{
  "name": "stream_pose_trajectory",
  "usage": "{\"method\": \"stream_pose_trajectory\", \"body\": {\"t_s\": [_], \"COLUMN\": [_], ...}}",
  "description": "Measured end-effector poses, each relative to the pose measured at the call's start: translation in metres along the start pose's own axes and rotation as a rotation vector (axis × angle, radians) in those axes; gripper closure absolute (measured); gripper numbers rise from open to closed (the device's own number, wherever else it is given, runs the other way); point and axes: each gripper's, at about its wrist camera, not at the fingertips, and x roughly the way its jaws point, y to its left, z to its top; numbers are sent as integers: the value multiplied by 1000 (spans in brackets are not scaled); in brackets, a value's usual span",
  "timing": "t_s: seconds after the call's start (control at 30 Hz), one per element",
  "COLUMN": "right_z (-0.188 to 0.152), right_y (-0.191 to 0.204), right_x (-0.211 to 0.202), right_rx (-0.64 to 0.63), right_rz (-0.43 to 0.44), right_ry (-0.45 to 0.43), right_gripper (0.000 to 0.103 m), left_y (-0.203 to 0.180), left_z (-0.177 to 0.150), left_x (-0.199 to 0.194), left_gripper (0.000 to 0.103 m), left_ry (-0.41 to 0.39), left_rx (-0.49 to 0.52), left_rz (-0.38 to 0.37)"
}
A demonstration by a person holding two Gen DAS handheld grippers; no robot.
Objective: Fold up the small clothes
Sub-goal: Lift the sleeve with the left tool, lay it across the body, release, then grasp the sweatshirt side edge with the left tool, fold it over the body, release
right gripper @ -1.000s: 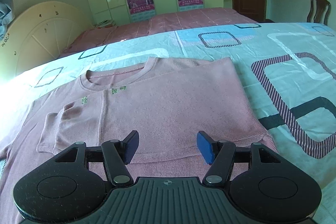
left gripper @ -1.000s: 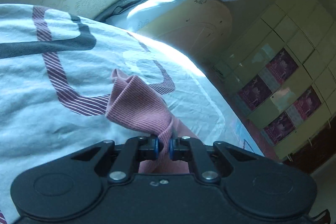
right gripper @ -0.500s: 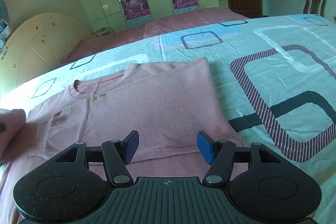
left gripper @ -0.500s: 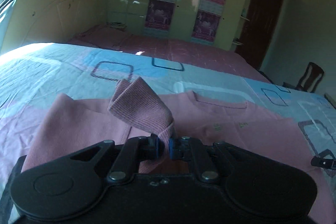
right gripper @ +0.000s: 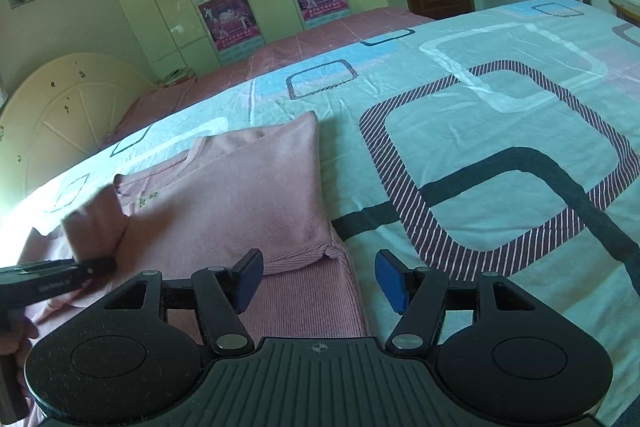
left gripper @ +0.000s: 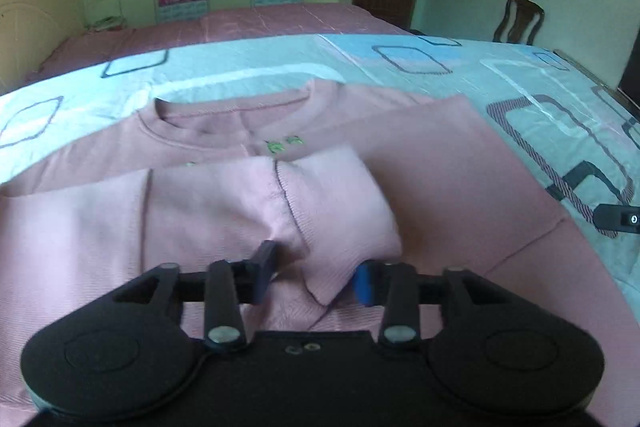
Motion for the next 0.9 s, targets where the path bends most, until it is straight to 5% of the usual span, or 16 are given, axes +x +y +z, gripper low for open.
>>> {"method": "stream_pose_trajectory", "body": {"t_s": [0.03, 0.13, 0.43, 0.67, 0.9], "right_z": [0, 2, 7, 6, -9], "right_y": [-1, 2, 42, 89, 114], "right_x": [-1, -1, 21, 53, 95], "right_rx": [0, -12, -11, 48, 188], "right_rz": [2, 13, 141, 297, 373], "right_ry": [2, 7, 52, 120, 237], "right_gripper": [41, 41, 41, 41, 41], "left_y": [-6, -18, 5, 74, 155], "left_z": [-2, -7, -7, -49, -90], "left_x": [1, 1, -26, -111, -139], "left_gripper": [35, 34, 34, 35, 39], "left_ry": [-9, -15, -31, -117, -45], "left_rx": [22, 77, 30, -63, -209], "left_rz": [-5, 33, 95, 232, 345]}}
